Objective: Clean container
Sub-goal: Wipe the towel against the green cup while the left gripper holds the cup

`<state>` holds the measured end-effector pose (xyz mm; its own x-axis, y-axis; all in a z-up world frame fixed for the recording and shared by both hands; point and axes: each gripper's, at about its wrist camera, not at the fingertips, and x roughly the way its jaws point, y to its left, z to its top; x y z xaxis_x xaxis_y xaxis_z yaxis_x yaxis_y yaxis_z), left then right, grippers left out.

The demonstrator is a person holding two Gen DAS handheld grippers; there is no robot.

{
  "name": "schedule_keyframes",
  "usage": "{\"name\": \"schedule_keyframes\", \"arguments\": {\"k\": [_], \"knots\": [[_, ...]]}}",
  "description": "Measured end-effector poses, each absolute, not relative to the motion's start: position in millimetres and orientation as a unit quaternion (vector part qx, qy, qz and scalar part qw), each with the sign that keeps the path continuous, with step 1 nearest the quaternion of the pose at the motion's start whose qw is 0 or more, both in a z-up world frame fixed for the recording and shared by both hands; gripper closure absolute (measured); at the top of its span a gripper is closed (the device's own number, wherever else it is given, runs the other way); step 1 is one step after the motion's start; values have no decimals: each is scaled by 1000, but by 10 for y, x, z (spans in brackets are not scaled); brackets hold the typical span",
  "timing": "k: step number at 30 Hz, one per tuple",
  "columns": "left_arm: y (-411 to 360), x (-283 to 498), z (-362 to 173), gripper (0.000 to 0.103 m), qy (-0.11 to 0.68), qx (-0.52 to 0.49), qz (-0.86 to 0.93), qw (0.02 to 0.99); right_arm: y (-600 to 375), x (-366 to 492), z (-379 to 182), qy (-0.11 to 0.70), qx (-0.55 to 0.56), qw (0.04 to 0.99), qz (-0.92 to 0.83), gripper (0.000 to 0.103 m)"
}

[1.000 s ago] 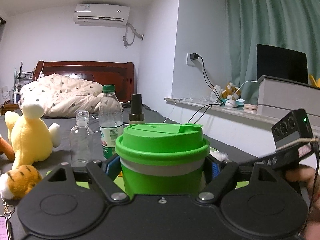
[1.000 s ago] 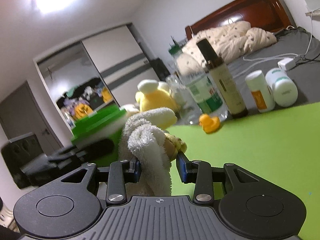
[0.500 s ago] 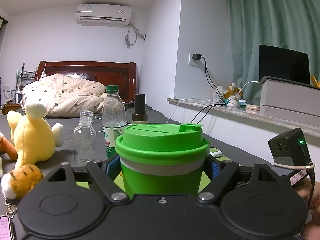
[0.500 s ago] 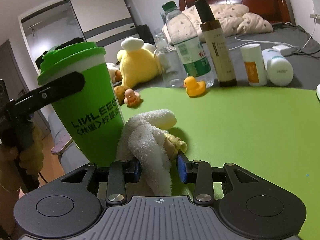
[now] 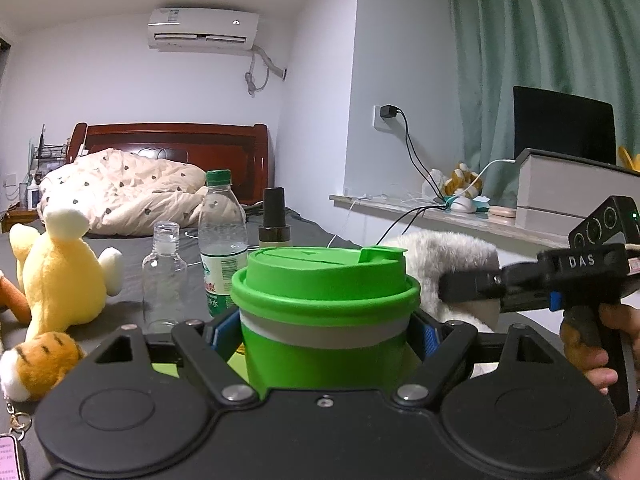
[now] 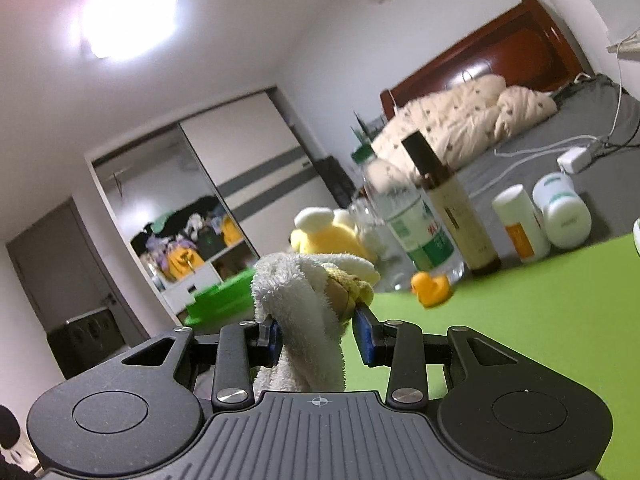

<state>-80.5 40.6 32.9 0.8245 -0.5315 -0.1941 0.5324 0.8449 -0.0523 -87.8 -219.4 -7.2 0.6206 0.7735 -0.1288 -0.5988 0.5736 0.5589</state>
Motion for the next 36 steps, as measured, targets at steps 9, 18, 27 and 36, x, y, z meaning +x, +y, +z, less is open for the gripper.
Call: {"name": "schedule_keyframes", "arguments": {"k": [9, 18, 27, 36], "knots": [[390, -785, 330, 22, 101, 0, -281, 954, -2010, -725, -51, 220, 230, 869, 379, 66], [413, -770, 313, 22, 108, -1, -278, 955, -2006, -730, -181, 247, 209, 876, 356, 66], [408, -827, 280, 0, 101, 18, -246, 964, -2003, -736, -312, 273, 188, 883, 333, 66], [345, -1019, 195, 0, 107, -6, -158, 982, -2053, -740, -376, 289, 181, 888, 309, 66]]}}
